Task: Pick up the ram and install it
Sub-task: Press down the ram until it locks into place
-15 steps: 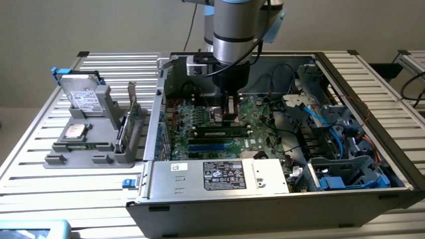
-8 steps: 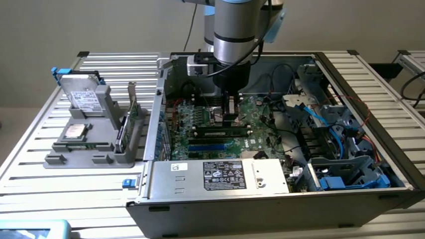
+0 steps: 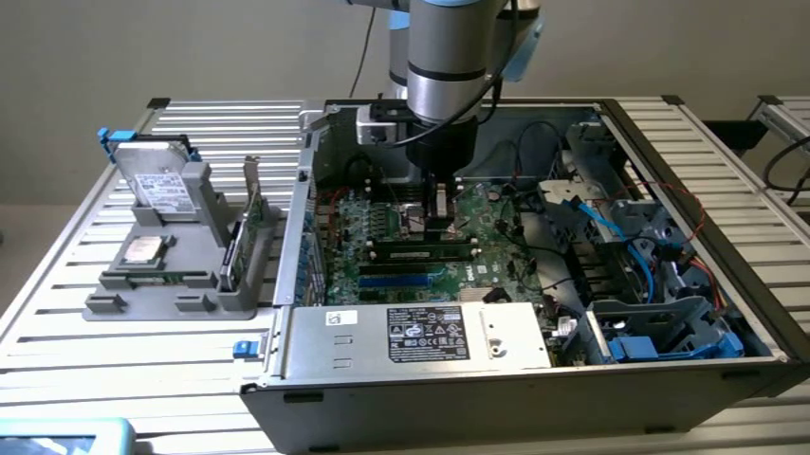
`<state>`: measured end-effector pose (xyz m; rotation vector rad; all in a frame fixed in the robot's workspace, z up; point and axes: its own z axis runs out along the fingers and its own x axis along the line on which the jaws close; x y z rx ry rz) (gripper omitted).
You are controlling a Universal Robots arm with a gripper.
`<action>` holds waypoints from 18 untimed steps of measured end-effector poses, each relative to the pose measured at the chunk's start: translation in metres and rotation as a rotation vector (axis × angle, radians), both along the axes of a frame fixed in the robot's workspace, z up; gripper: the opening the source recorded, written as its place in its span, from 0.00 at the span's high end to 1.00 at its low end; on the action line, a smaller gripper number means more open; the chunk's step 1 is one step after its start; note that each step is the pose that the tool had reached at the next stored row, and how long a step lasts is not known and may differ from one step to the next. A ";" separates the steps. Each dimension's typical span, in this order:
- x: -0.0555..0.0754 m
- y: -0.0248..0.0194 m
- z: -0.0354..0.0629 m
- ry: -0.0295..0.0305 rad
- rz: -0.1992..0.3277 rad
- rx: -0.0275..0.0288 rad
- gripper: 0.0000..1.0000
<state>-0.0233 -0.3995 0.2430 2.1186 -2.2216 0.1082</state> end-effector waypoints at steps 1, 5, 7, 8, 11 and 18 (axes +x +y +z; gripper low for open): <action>0.000 0.0000 0.0000 -0.0001 -0.010 0.0000 0.89; 0.000 0.0000 0.0000 -0.0001 -0.057 0.0001 0.89; 0.000 0.0000 0.0000 -0.0001 -0.083 -0.0001 0.89; 0.000 0.0000 -0.0001 -0.0001 -0.098 0.0000 0.89; 0.000 0.0000 -0.0003 -0.0001 -0.142 0.0001 0.89; 0.000 0.0000 -0.0004 -0.0034 -0.227 0.0002 0.89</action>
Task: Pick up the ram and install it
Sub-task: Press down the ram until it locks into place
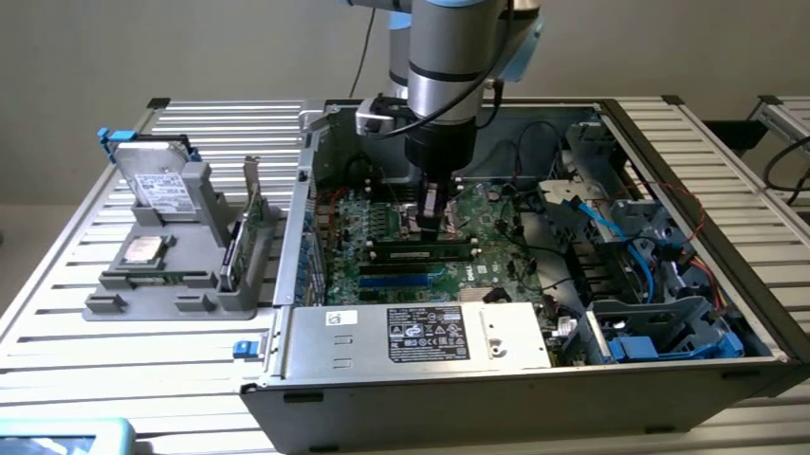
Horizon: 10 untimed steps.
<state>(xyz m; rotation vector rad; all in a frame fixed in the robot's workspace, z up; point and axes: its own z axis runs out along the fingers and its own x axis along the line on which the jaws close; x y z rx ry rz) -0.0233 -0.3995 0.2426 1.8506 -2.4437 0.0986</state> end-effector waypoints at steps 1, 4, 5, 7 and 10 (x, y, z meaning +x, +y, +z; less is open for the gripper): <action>0.000 0.0000 0.0000 0.0000 -0.014 0.0000 0.89; 0.000 0.0000 0.0000 0.0000 -0.059 0.0000 0.89; 0.000 0.0000 0.0000 0.0000 -0.075 0.0000 0.89; 0.000 0.0000 0.0000 0.0000 -0.104 0.0000 0.89; 0.000 0.0000 0.0000 -0.0011 -0.141 0.0005 0.89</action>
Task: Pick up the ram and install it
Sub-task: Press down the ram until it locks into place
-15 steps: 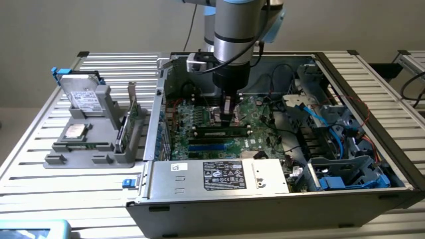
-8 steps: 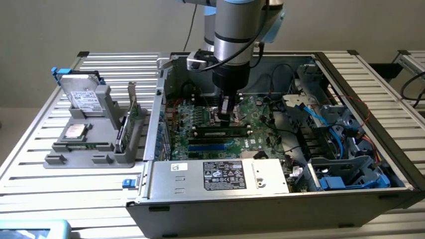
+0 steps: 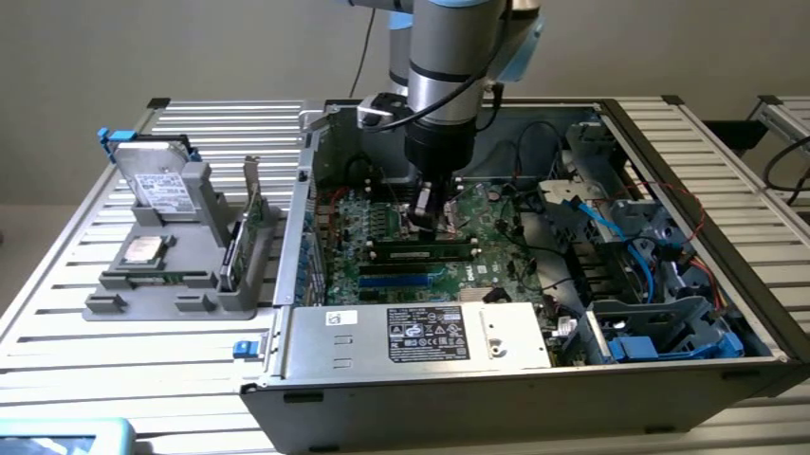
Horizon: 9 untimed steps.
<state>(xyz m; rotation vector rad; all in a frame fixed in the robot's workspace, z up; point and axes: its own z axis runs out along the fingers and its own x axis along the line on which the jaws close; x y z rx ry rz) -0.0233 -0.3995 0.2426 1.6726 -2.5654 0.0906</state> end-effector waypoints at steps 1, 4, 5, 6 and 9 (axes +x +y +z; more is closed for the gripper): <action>0.000 0.0000 0.0000 -0.0004 -0.012 0.0001 0.89; 0.000 0.0000 0.0000 -0.0006 -0.043 0.0001 0.89; 0.000 0.0000 0.0000 -0.0006 -0.056 0.0002 0.89; 0.000 0.0000 0.0000 -0.0007 -0.071 0.0000 0.89; 0.000 0.0000 0.0000 -0.0017 -0.114 0.0001 0.89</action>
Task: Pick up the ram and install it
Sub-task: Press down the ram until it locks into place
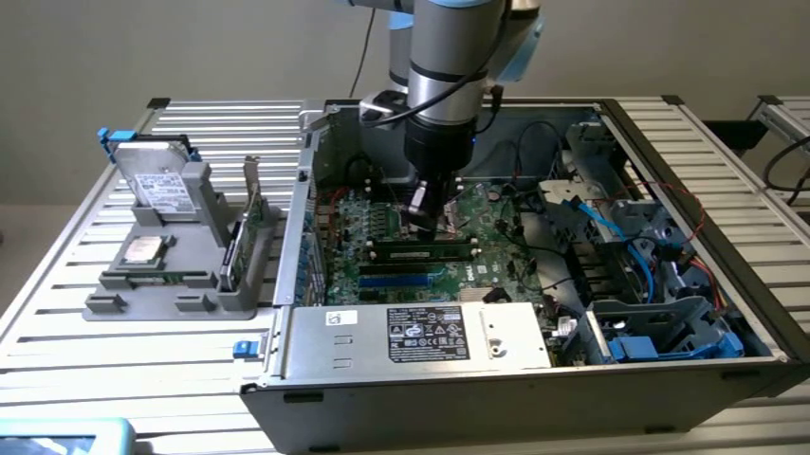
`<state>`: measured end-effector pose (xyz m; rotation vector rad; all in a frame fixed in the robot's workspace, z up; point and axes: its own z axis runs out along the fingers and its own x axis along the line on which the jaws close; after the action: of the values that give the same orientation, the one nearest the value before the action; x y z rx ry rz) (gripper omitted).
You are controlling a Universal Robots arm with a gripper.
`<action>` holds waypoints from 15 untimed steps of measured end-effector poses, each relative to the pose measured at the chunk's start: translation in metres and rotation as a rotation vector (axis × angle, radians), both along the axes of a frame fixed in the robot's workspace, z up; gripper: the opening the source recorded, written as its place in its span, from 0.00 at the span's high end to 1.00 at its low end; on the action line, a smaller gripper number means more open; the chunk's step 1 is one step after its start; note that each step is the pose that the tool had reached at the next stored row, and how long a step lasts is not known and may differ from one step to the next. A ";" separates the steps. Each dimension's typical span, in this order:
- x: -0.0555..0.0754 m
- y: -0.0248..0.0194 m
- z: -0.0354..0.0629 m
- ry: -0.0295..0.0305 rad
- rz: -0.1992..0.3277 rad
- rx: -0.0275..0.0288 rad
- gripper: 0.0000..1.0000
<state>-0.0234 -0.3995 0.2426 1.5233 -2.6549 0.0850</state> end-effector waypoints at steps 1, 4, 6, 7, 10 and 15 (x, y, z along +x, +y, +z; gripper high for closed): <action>0.000 0.0000 0.0000 -0.0008 -0.013 0.0000 0.89; 0.000 0.0000 0.0000 -0.0032 -0.054 0.0000 0.89; 0.000 0.0000 -0.0001 -0.0047 -0.081 0.0000 0.89; 0.000 0.0000 -0.0001 -0.0055 -0.094 -0.0001 0.89; 0.000 0.0000 -0.0001 -0.0076 -0.135 0.0000 0.89; 0.000 0.0000 -0.0001 -0.0084 -0.201 -0.0002 0.89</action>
<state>-0.0233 -0.3995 0.2425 1.2497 -2.7966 0.0791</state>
